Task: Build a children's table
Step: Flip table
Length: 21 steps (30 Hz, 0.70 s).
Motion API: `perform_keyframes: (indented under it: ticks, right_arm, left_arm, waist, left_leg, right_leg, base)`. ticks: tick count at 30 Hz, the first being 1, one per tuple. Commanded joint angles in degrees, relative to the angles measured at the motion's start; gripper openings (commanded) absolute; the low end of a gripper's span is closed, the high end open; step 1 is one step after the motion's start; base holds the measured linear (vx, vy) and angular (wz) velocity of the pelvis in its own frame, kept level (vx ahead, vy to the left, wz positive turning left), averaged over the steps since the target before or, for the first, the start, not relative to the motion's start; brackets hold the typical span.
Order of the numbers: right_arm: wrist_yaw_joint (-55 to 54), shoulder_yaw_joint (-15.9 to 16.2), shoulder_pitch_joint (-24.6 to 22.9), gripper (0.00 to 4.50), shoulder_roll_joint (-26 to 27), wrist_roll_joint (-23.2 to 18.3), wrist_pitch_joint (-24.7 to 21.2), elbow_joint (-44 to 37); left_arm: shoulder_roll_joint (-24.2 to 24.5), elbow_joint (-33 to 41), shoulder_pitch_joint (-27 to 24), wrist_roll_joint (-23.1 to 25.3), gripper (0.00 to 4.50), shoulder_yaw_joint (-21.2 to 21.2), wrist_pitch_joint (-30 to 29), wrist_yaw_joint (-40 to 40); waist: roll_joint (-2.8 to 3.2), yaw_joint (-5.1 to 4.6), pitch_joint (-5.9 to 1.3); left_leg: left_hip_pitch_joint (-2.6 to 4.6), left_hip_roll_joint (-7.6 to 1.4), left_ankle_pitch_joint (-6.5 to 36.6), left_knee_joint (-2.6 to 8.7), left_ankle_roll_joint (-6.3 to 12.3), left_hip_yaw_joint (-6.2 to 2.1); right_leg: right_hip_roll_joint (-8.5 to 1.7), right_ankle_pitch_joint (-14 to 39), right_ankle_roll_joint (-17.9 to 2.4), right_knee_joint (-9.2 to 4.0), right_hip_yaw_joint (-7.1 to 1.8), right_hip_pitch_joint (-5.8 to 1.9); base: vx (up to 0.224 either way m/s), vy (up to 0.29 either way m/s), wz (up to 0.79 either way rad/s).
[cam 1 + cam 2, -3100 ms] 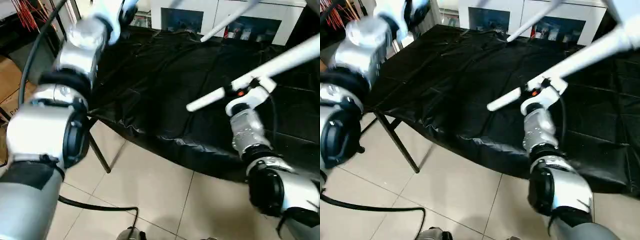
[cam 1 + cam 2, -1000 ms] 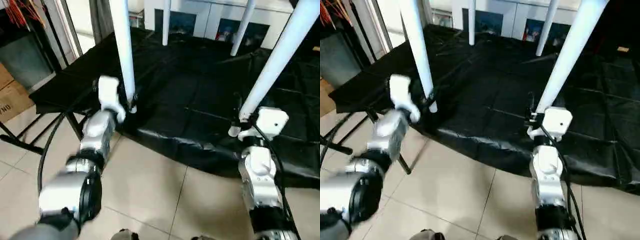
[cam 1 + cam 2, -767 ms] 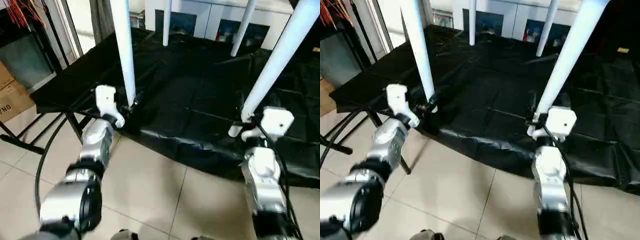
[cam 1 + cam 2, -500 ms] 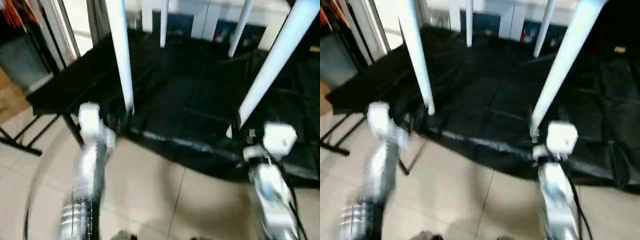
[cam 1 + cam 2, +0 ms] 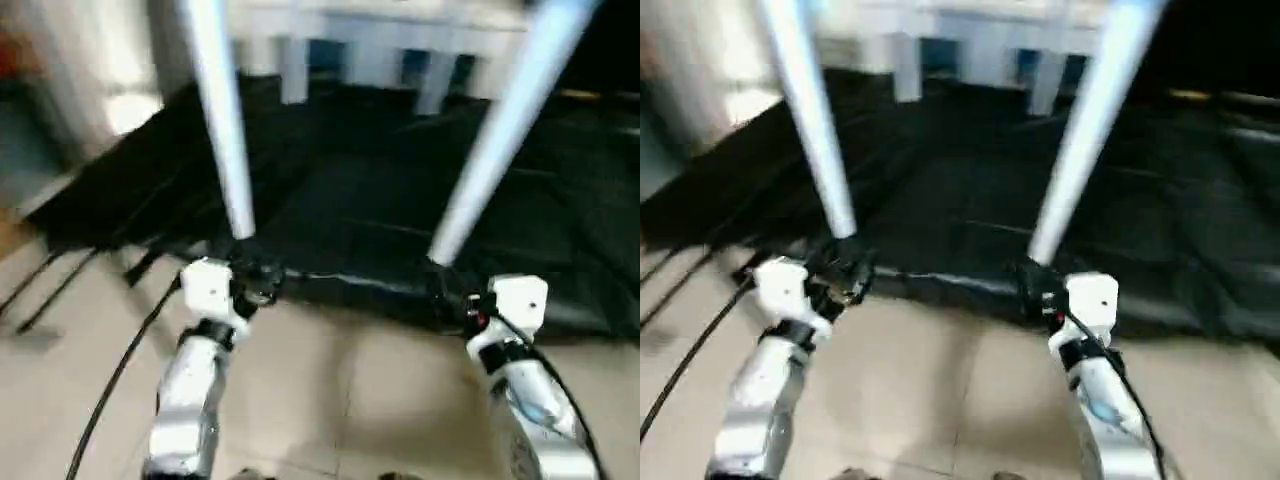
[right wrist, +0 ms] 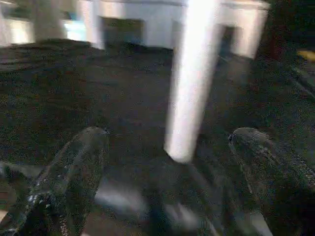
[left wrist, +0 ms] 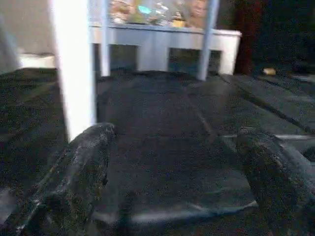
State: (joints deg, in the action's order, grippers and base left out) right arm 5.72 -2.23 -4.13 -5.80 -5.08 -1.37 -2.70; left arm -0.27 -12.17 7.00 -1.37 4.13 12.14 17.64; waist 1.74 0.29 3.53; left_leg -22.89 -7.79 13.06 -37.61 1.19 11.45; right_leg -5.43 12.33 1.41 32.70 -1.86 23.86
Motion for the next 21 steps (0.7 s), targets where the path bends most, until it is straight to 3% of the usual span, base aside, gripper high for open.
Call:
perform_keyframes:
  ticks: [1,2,3,4,5,6,7,8,9,10,11,12,13,14,15,16,17,18,20,21]
  right_arm:
    - [-0.94,-1.83,1.33,4.31,-0.63,-0.33,-0.70,1.12]
    - [-1.00,-2.06,1.68,4.31,-0.64,-0.48,-0.97,1.57]
    - [-0.98,-2.32,2.33,4.31,-0.68,-0.96,-1.96,2.33]
    - [-0.33,-2.05,3.31,4.31,-1.02,-1.32,-3.52,3.58]
    - [-0.26,-2.02,3.40,4.31,-1.06,-1.34,-3.67,3.69]
    - [0.11,-1.21,4.41,4.31,-1.64,-0.32,-4.66,5.24]
    - [0.21,-0.99,4.68,4.31,-1.79,-0.03,-5.03,5.72]
    - [0.98,-0.20,5.57,4.31,-2.25,0.64,-6.12,7.49]
    - [1.98,0.90,6.81,4.31,-2.85,1.60,-6.76,9.96]
    - [2.35,1.47,7.61,4.31,-3.11,2.27,-7.11,11.57]
    - [2.42,1.57,7.81,4.31,-3.15,2.41,-7.09,12.01]
    - [2.92,2.11,9.51,4.31,-3.35,3.33,-5.98,16.42]
    - [3.78,1.94,10.57,4.31,-3.27,2.90,-5.10,18.98]
    - [3.90,1.72,11.32,4.31,-3.15,2.72,-4.65,20.59]
    - [4.40,1.17,13.28,4.31,-2.77,1.91,-3.64,23.97]
    - [4.99,0.97,13.97,4.31,-2.54,1.31,-2.94,24.79]
    - [5.50,0.88,14.33,4.31,-2.39,0.85,-2.45,25.08]
    - [5.54,1.45,14.53,4.31,-2.53,1.37,-0.98,24.61]
    - [6.47,2.24,14.67,4.31,-2.46,1.27,0.78,22.61]
    - [7.25,2.22,14.45,4.31,-2.21,0.53,0.88,21.37]
  left_arm:
    - [-0.24,1.20,0.38,1.48,4.39,-0.89,-0.91,-0.99]
    - [-0.28,1.22,0.49,1.57,4.39,-1.11,-1.21,-1.05]
    - [-0.45,1.36,0.62,1.25,4.39,-1.36,-1.99,-1.19]
    - [-0.91,1.28,0.91,-0.10,4.39,-1.25,-2.91,-1.13]
    - [-0.96,1.27,0.94,-0.24,4.39,-1.24,-2.99,-1.13]
    - [-0.87,0.80,1.55,0.13,4.39,-1.09,-4.60,-2.57]
    - [-0.85,0.60,1.73,0.55,4.39,-1.03,-5.12,-3.28]
    - [-0.85,-0.18,2.22,1.63,4.39,-0.68,-6.98,-5.62]
    - [-0.73,-1.64,2.70,2.94,4.39,-0.22,-8.93,-8.04]
    - [-0.62,-2.65,2.96,3.60,4.39,0.08,-9.88,-9.31]
    - [-0.61,-2.94,3.00,3.67,4.39,0.20,-10.06,-9.58]
    - [-0.55,-6.12,3.17,3.39,4.39,1.80,-11.05,-11.70]
    - [0.10,-8.06,3.27,3.91,4.39,1.94,-10.27,-12.14]
    - [0.68,-9.30,3.35,4.36,4.39,1.78,-9.90,-12.08]
    - [2.19,-11.73,3.42,5.00,4.39,1.19,-7.61,-10.97]
    - [2.60,-12.27,3.33,4.72,4.39,1.15,-6.80,-10.22]
    - [2.76,-12.41,3.24,4.36,4.39,1.19,-6.36,-9.75]
    - [2.87,-11.35,2.80,4.52,4.39,1.04,-5.56,-10.00]
    - [2.82,-8.22,1.63,4.94,4.39,0.31,-4.61,-10.50]
    - [2.57,-6.98,1.13,4.69,4.39,0.06,-4.50,-10.20]
  waist:
    - [3.13,-0.83,-3.45]
    - [2.70,-1.52,-3.42]
    - [3.32,-1.99,-3.24]
    - [3.05,-3.10,-4.00]
    - [3.05,-3.10,-4.00]
    - [2.35,-2.99,-5.01]
    - [1.92,-2.79,-5.00]
    - [1.33,-2.34,-5.30]
    - [-0.70,-0.41,-4.81]
    - [-1.09,1.39,-4.25]
    - [-1.06,1.43,-3.64]
    - [-0.98,1.74,-3.21]
    - [-0.98,1.25,-3.02]
    - [-0.07,1.10,-3.13]
    - [-0.23,0.40,-3.18]
    - [0.22,0.34,-3.44]
    - [0.91,0.30,-3.95]
    - [0.33,0.37,-3.68]
    - [0.39,1.04,-3.83]
    - [0.43,1.50,-3.78]
  left_leg:
    - [2.22,-8.54,30.02,12.77,-16.17,-8.09]
    - [2.81,-10.78,26.97,13.10,-16.57,-9.52]
    - [3.41,-13.81,21.73,13.62,-13.88,-11.58]
    - [3.99,-13.59,14.71,12.29,-7.20,-12.94]
    - [3.99,-13.59,14.71,12.29,-7.20,-12.94]
    - [4.16,-11.30,5.89,11.10,3.36,-13.37]
    - [3.70,-10.13,3.74,10.35,7.04,-12.82]
    - [0.63,-6.66,1.65,7.94,10.48,-10.06]
    - [-3.07,-0.58,1.21,3.15,7.43,-4.80]
    - [-1.74,-0.99,0.33,1.70,2.22,-4.72]
    - [-2.01,-1.26,0.54,2.16,0.63,-4.81]
    - [-2.43,-1.87,2.75,3.32,-1.59,-4.92]
    - [-2.24,-3.13,8.43,5.37,-2.71,-5.47]
    - [-1.75,-3.82,11.83,6.02,-3.17,-6.12]
    - [-0.98,-4.99,18.23,7.22,-3.62,-6.91]
    - [-0.71,-5.21,20.46,7.45,-3.78,-7.17]
    - [-0.01,-6.02,21.73,7.85,-4.08,-7.45]
    - [-0.14,-6.63,21.39,8.46,-3.62,-7.30]
    - [0.28,-6.62,19.93,8.33,-2.93,-6.50]
    - [0.11,-6.56,17.98,8.27,-2.05,-6.05]
  right_leg:
    - [1.89,-6.72,-6.06,2.44,4.74,-1.60]
    - [1.57,-5.04,-5.52,2.70,5.24,-1.53]
    - [1.17,1.08,-3.10,4.76,5.48,-0.66]
    - [0.29,5.93,-1.02,5.76,5.12,-1.10]
    - [0.29,5.93,-1.02,5.76,5.12,-1.10]
    - [-0.48,7.92,-1.03,5.08,4.08,-2.04]
    - [-1.20,5.69,-2.61,4.11,3.25,-2.54]
    - [-3.50,-3.86,-9.17,1.54,2.11,-4.96]
    - [-7.09,-8.25,-8.07,-2.29,2.15,-6.61]
    - [-8.49,6.48,-1.01,-3.59,2.37,-5.60]
    - [-8.07,14.18,0.74,-4.14,2.84,-5.87]
    - [-6.96,27.65,1.78,-4.65,4.25,-6.06]
    - [-5.57,34.10,0.46,-4.93,4.87,-5.61]
    - [-5.10,34.43,-0.57,-4.48,5.17,-5.34]
    - [-4.29,31.88,-2.93,-3.96,5.61,-4.90]
    - [-4.15,29.99,-4.11,-3.65,5.60,-4.80]
    - [-4.38,22.43,-6.97,-3.04,4.97,-4.69]
    - [-4.30,15.68,-9.31,-2.56,4.87,-4.66]
    - [-4.59,10.61,-11.60,-2.20,4.51,-4.47]
    - [-4.87,8.73,-12.24,-2.05,4.28,-4.67]
  base:
    - [-0.049,0.132,-0.17]
    - [-0.049,0.132,-0.17]
    - [-0.026,0.052,-0.22]
    - [-0.046,0.018,-0.37]
    - [-0.046,0.018,-0.37]
    - [-0.089,-0.017,-0.43]
    - [-0.103,-0.096,-0.33]
    - [-0.103,-0.096,-0.33]
    - [-0.136,-0.138,-0.30]
    - [-0.130,-0.118,-0.32]
    - [-0.130,-0.118,-0.32]
    - [-0.087,-0.071,-0.40]
    - [-0.074,-0.026,-0.35]
    - [-0.074,-0.026,-0.35]
    - [-0.063,-0.012,-0.21]
    - [0.000,0.000,0.00]
    - [0.000,0.000,0.00]
    - [0.000,0.000,0.00]
    - [0.000,0.000,0.00]
    - [0.000,0.000,0.00]
